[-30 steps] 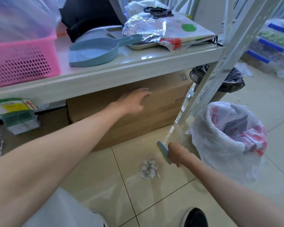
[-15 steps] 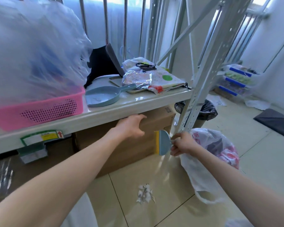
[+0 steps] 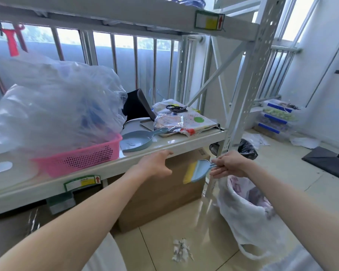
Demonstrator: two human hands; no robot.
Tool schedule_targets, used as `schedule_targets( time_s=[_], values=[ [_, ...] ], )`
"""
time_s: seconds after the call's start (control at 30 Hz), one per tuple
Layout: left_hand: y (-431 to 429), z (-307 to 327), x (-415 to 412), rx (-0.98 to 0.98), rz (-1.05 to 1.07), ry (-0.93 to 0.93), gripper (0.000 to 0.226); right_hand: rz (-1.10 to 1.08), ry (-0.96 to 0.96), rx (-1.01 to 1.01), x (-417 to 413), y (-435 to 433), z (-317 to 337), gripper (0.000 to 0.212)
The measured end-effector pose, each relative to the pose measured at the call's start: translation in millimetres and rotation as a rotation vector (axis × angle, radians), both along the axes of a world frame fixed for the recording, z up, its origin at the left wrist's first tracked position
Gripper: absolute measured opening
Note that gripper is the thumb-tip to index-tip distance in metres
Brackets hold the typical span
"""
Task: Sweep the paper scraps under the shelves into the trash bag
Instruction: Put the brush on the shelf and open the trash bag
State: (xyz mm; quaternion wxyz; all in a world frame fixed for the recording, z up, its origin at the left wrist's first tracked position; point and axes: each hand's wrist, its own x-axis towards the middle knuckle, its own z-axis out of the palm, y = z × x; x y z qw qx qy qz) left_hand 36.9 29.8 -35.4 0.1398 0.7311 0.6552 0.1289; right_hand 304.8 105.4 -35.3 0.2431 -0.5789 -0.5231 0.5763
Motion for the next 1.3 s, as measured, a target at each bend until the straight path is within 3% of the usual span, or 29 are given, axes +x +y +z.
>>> schedule_targets(
  time_s=[0.17,0.4,0.63,0.93,1.0,1.1,1.3],
  values=[
    [-1,16,-3,-0.062,-0.042,-0.013,0.077,-0.106,0.086,0.055,2,1,23,0.030],
    [5,17,0,-0.122,-0.073,-0.042,0.073,-0.161,0.120,0.111,3,10,65,0.016],
    [22,0,7,-0.086,-0.094,0.031,0.066,-0.324,0.311,0.248,-35,40,74,0.010],
    [72,-29,23,0.032,-0.128,-0.012,0.057,-0.509,0.217,0.389,-93,125,54,0.007],
    [81,-34,28,0.064,-0.154,0.001,0.056,-0.506,0.110,0.419,-100,142,46,0.012],
    [90,-38,33,0.094,-0.180,0.012,0.057,-0.476,-0.229,0.579,-104,157,28,0.013],
    [94,-38,37,0.102,-0.175,0.045,0.060,-0.253,-0.634,0.737,-101,158,4,0.026]
  ],
)
